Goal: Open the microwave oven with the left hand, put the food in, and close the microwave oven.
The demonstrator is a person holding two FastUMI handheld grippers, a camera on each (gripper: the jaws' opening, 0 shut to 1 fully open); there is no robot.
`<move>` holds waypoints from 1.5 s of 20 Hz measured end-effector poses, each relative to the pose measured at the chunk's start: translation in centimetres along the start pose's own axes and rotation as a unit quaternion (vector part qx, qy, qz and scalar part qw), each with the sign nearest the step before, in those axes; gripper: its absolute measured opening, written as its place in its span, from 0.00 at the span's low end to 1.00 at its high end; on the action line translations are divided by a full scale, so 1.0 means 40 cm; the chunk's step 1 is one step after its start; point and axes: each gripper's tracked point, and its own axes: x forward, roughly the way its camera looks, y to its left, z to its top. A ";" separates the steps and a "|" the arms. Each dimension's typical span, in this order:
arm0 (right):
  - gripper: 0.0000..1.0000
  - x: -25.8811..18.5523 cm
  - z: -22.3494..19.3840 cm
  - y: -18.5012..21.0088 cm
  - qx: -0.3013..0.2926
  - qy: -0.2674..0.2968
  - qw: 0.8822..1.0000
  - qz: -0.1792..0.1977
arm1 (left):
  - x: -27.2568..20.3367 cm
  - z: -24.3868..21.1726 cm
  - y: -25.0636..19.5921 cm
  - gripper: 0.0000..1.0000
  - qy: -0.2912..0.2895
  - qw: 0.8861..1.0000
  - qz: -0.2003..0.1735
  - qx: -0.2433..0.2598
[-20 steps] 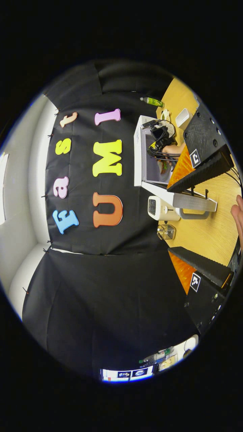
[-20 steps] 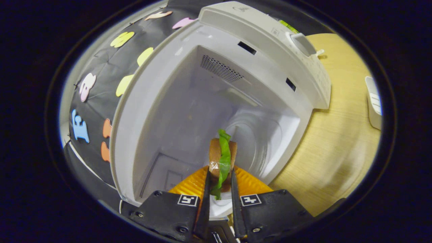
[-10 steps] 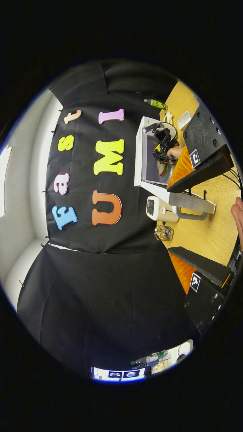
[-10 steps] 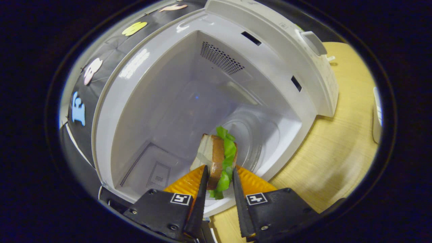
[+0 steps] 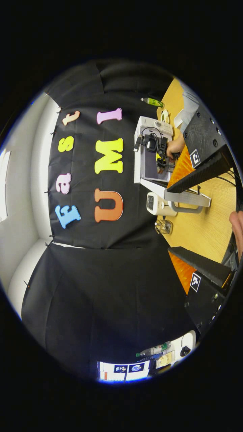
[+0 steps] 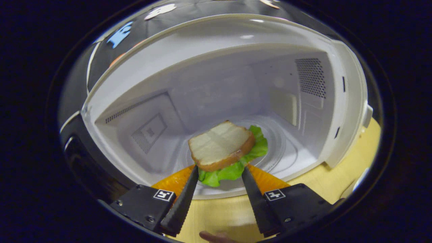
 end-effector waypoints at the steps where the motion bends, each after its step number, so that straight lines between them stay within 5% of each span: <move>1: 0.83 -0.006 -0.005 0.003 -0.020 0.008 1.000 -0.002 | -0.008 -0.004 0.015 0.96 0.001 1.000 0.007 -0.001; 6: 0.84 -0.053 -0.031 -0.012 -0.130 0.062 0.989 -0.025 | -0.031 -0.033 0.067 0.96 0.015 0.999 0.023 -0.018; 10: 0.80 -0.120 -0.095 0.000 -0.151 0.117 0.982 0.009 | -0.025 -0.055 0.077 0.96 0.027 0.999 0.016 -0.027; 11: 0.87 -0.149 -0.090 -0.007 -0.154 0.110 0.982 0.011 | -0.025 -0.058 0.077 0.85 0.028 0.999 0.011 -0.025; 12: 0.87 -0.181 -0.077 -0.014 -0.156 0.100 0.983 0.012 | -0.021 -0.060 0.080 0.96 0.029 0.999 0.008 -0.023; 14: 0.87 -0.263 -0.060 -0.018 -0.155 0.085 0.984 0.030 | -0.015 -0.064 0.090 0.96 0.032 0.999 0.006 -0.015; 15: 0.87 -0.309 -0.048 -0.023 -0.156 0.073 0.984 0.039 | -0.018 -0.055 0.102 0.85 0.031 0.999 0.007 -0.013; 16: 0.87 -0.361 -0.031 -0.032 -0.160 0.057 0.984 0.046 | -0.013 -0.045 0.108 0.85 0.027 1.000 0.008 -0.013; 17: 0.87 -0.414 -0.014 -0.042 -0.164 0.037 0.984 0.053 | -0.003 -0.037 0.108 0.96 0.024 1.000 0.002 -0.015; 21: 0.87 -0.611 0.050 -0.118 -0.167 -0.040 0.984 0.055 | 0.023 -0.023 0.091 0.91 0.029 0.999 -0.035 -0.024; 25: 0.84 -0.799 0.119 -0.198 -0.147 -0.100 0.982 0.064 | 0.070 -0.024 0.105 0.64 0.018 0.999 -0.030 0.012; 26: 0.84 -0.848 0.138 -0.216 -0.145 -0.117 0.980 0.066 | 0.071 -0.033 0.105 0.41 0.026 0.999 -0.036 0.016; 27: 0.88 -0.896 0.151 -0.238 -0.140 -0.132 0.979 0.066 | 0.081 -0.037 0.109 0.39 0.026 0.999 -0.034 0.014; 30: 0.88 -1.024 0.191 -0.312 -0.123 -0.174 0.975 0.065 | 0.144 -0.067 0.095 0.01 0.047 0.997 -0.060 -0.009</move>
